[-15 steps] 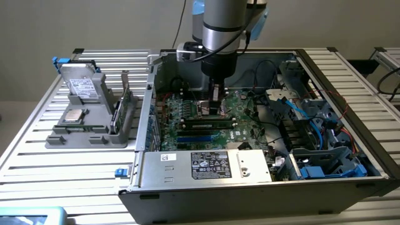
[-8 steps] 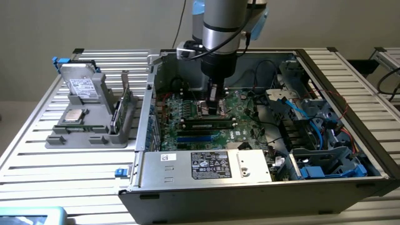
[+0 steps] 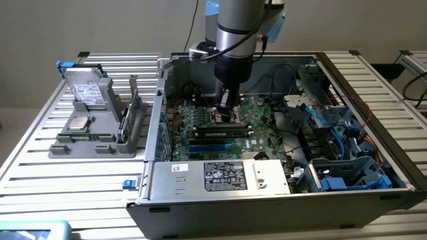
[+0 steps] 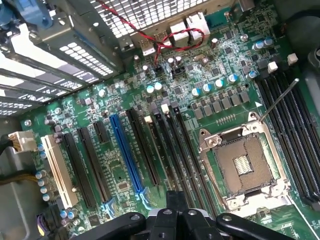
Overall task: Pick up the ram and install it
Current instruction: 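Press down the ram until it locks into place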
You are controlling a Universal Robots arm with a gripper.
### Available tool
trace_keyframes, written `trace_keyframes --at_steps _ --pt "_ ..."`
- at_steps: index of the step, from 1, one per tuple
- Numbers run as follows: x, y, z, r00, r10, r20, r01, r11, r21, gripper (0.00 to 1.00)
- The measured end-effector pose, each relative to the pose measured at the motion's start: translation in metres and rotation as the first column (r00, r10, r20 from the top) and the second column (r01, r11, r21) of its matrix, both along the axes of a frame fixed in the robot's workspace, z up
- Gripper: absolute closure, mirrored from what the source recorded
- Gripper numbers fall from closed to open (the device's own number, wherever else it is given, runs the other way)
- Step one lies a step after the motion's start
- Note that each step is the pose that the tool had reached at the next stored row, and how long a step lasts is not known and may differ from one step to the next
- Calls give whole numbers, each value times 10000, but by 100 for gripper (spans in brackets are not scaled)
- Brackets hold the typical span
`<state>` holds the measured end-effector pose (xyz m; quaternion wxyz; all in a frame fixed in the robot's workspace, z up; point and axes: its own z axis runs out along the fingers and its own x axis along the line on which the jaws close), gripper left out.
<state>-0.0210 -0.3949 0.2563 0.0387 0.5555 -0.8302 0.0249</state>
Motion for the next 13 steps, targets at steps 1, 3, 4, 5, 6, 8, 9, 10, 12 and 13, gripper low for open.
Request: trace_keyframes --at_steps 1,3,4,5,6,8,9,10,12,13 --pt "0 0 0 9999 -145 0 145 9999 0 89" --pt "0 0 -1 9990 -448 0 448 9990 0 89" --pt "0 0 -1 9982 -594 0 594 9982 -1 89" --pt "0 0 -1 9973 -740 0 740 9973 -1 89" --pt "0 0 -1 9961 -887 0 887 9961 -1 89" --pt "0 0 -2 9930 -1183 0 1183 9930 0 89" --pt "0 0 -2 9911 -1329 0 1329 9911 -1 89" --pt "0 0 -2 9891 -1472 0 1472 9891 -1 89" --pt "0 0 -3 9843 -1767 1 1767 9843 0 89" --pt "0 0 -3 9816 -1912 0 1912 9816 0 89"
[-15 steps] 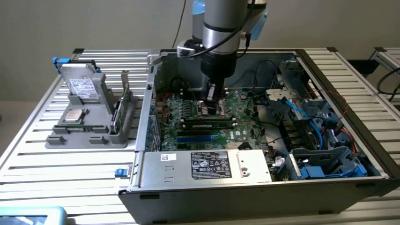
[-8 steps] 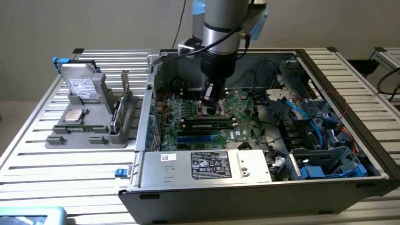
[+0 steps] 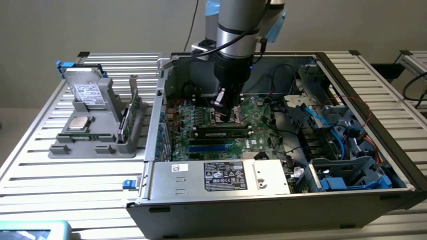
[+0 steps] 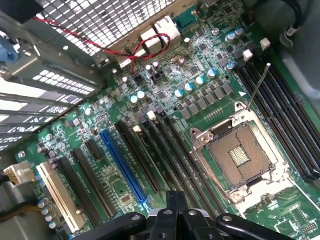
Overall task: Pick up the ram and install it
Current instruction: 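Press down the ram until it locks into place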
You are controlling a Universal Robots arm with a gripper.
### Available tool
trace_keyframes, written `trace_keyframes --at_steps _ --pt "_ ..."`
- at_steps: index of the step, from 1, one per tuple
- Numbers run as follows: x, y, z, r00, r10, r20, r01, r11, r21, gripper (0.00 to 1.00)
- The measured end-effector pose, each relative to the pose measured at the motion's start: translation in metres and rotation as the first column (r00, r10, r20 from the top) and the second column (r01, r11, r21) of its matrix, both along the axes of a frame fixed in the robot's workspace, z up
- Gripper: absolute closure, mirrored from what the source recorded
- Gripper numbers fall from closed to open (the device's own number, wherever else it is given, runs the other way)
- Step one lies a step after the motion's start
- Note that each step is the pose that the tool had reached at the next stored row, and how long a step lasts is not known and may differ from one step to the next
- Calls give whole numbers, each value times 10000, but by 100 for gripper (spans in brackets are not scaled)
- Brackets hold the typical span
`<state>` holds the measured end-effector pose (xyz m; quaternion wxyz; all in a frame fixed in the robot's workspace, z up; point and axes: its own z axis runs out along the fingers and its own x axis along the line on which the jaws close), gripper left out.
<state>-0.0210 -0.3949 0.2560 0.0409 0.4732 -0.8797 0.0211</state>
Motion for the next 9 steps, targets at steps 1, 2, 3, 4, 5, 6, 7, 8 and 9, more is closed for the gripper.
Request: trace_keyframes --at_steps 1,2,3,4,5,6,7,8,9 --pt "0 0 0 9999 -141 0 141 9999 0 89" --pt "0 0 0 9996 -280 0 280 9996 1 89" --pt "0 0 0 9991 -420 -1 420 9991 2 89" --pt "0 0 0 9984 -559 -1 559 9984 4 89" --pt "0 0 0 9976 -699 -1 699 9976 6 89" --pt "0 0 0 9965 -837 -1 837 9965 8 89" --pt "0 0 0 9952 -982 -1 982 9952 10 89" --pt "0 0 0 9937 -1122 -1 1122 9937 11 89" --pt "0 0 0 9920 -1260 -1 1260 9920 12 89"
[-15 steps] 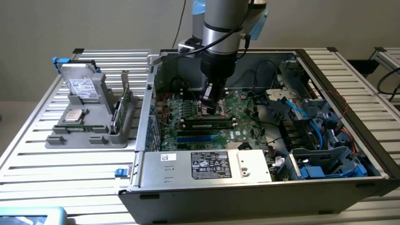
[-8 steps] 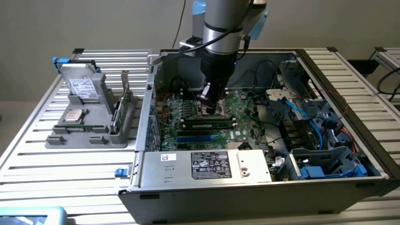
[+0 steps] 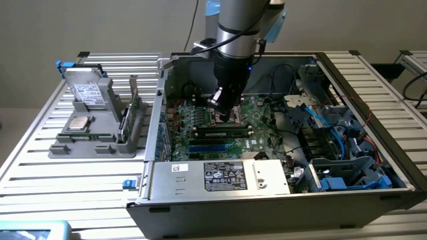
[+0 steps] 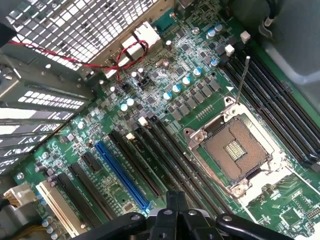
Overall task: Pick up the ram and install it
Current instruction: 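Press down the ram until it locks into place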
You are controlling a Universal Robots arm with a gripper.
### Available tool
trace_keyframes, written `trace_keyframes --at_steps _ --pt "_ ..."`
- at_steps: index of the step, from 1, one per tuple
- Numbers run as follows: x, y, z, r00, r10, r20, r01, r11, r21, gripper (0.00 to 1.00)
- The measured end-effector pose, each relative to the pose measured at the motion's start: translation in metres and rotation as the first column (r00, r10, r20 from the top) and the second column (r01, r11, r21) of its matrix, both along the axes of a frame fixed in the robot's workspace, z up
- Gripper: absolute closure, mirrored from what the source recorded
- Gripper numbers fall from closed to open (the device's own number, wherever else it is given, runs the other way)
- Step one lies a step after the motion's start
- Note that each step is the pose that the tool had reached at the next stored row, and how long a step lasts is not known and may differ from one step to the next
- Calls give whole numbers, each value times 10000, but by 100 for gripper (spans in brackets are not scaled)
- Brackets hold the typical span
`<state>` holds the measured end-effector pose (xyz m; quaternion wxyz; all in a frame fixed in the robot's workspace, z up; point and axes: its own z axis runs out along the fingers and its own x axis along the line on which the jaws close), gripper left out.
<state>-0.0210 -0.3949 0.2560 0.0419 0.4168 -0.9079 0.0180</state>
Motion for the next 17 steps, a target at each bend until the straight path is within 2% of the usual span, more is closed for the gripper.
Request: trace_keyframes --at_steps 6,12,14,17 --pt "0 0 0 9970 -777 5 777 9970 0 89" --pt "0 0 0 9896 -1436 28 1437 9896 -3 89" --pt "0 0 0 9870 -1606 81 1606 9870 -2 89" --pt "0 0 0 9829 -1826 234 1826 9832 17 89"
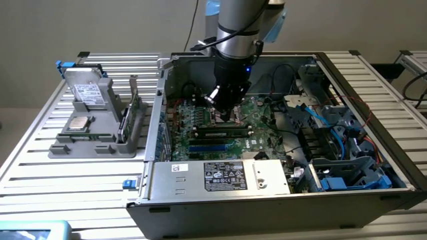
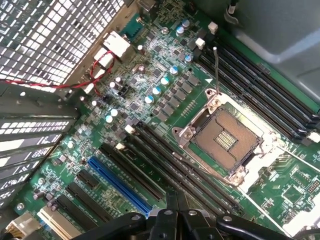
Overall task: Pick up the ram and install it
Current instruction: 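Press down the ram until it locks into place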
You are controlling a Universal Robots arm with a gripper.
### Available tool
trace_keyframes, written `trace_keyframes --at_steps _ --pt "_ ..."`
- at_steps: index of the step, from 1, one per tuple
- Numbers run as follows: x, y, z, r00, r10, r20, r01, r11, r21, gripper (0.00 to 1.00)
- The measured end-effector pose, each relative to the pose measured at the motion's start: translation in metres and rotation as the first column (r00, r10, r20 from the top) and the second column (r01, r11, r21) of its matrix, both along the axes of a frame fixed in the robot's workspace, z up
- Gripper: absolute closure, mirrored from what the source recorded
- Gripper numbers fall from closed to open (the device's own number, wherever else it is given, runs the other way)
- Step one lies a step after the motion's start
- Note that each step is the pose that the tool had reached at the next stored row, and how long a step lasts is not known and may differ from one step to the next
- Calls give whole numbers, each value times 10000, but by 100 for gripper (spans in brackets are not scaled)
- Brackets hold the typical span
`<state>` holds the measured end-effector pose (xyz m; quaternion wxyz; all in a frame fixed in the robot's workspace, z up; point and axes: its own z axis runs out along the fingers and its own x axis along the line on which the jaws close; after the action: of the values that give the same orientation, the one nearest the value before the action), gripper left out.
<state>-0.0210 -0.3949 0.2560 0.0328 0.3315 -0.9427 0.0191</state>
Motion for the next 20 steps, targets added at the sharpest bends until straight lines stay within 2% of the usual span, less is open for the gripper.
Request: trace_keyframes --at_steps 5,11,20 --pt "0 0 0 9988 -461 169 461 9989 -14 89" --pt "0 0 0 9942 -1027 329 1028 9947 -32 89" --pt "0 0 0 9807 -1903 440 1911 9815 -148 89"
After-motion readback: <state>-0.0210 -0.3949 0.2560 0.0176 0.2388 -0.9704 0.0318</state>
